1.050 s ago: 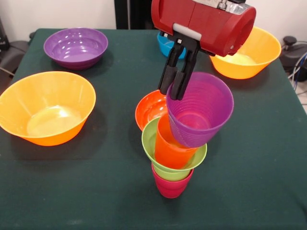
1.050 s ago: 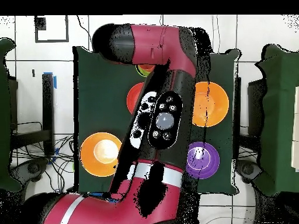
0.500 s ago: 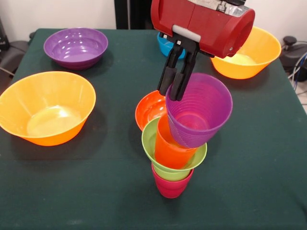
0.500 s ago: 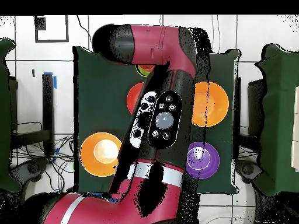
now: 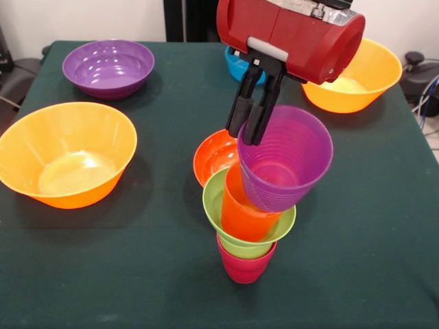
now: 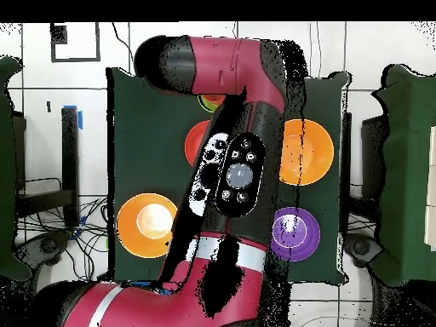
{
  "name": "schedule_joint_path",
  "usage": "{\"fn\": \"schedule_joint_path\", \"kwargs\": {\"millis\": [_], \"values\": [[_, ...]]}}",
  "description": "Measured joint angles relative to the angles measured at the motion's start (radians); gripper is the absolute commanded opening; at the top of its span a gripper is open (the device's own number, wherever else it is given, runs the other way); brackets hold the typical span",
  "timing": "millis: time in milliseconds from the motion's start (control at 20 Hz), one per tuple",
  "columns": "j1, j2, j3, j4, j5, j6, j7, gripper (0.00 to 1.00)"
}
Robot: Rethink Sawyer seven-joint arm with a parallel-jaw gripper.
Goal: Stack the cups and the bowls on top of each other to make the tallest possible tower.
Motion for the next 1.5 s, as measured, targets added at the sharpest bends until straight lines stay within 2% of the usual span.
{"fn": "schedule_joint_path", "kwargs": {"millis": [1500], "values": [[-0.036,-0.026,0.04,0.0,-0.027,0.0,-0.01,0.0]]}}
